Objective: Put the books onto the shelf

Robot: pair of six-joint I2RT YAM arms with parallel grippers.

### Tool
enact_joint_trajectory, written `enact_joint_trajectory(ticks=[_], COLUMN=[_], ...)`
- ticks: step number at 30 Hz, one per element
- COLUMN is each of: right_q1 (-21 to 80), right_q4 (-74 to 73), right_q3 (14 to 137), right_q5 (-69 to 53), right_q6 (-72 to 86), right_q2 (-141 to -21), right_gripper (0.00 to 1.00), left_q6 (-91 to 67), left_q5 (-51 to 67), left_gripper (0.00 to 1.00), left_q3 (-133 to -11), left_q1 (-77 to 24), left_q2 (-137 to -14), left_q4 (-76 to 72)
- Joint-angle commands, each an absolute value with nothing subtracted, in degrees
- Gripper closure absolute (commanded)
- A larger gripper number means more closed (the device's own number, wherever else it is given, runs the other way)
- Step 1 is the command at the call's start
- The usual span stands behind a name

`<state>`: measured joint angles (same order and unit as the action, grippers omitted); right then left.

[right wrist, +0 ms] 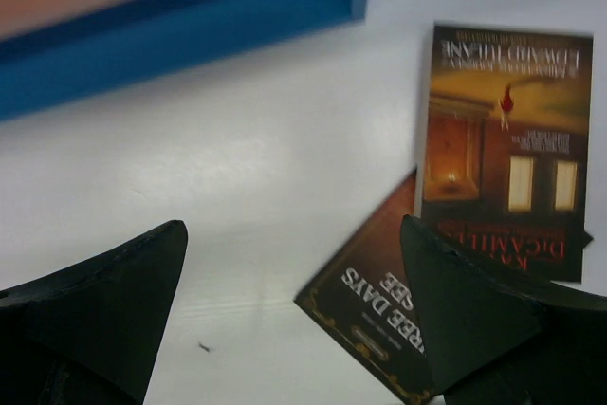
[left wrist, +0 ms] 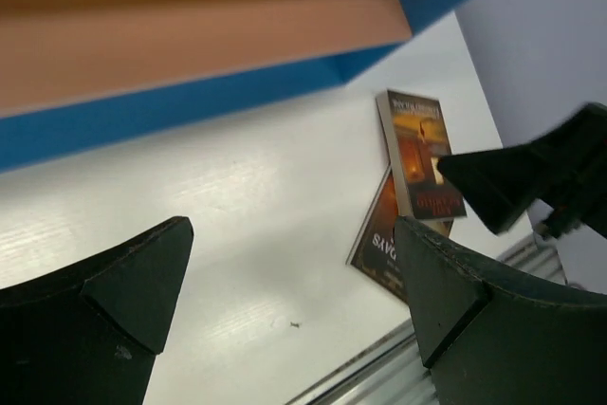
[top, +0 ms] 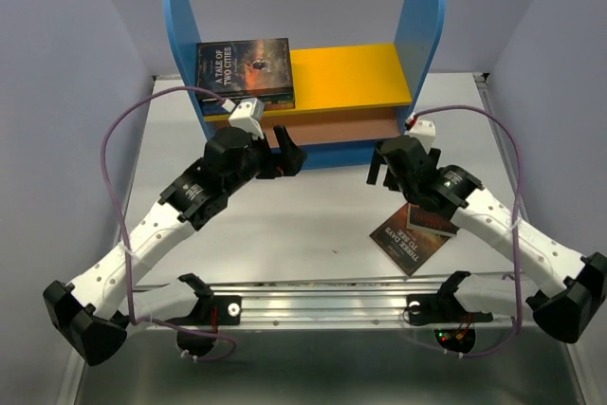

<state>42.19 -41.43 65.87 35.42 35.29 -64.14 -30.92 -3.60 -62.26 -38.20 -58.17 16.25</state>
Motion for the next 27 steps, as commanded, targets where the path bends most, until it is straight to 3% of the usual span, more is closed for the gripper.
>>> enact_joint_trajectory(ticks=[1, 6, 12, 19, 27], right_q1=[34.8, 19.5, 5.2, -10.3, -15.7], right_q4=[-46.2, -40.7, -33.7, -23.6, -13.3], right_q3=[59.3, 51.3, 45.0, 42.0, 46.0], right_q5=[31.9, 22.1, 16.4, 3.5, -7.5], right_q6=[43.5, 38.9, 35.9, 31.7, 30.2], right_q2=[-63.7, -62.5, -64.4, -67.0, -79.0], right_gripper=[0.00, 0.00, 0.00, 0.00, 0.00], left_q6=[-31.2, -31.5, -33.3, -32.3, -32.2], left_q5=[2.9, 6.9, 10.6, 15.4, 21.8], left_gripper=[0.01, 0.01, 0.01, 0.01, 0.01], left_q3=[-57.7, -52.7, -54.0, -67.8, -80.9], left_q1=[-39.9, -42.8, -47.2, -50.9, -53.4], left_q2=[-57.9, -60.7, -73.0, -90.2, -107.7], left_q4=[7.8, 1.2, -6.4, -12.6, -14.4])
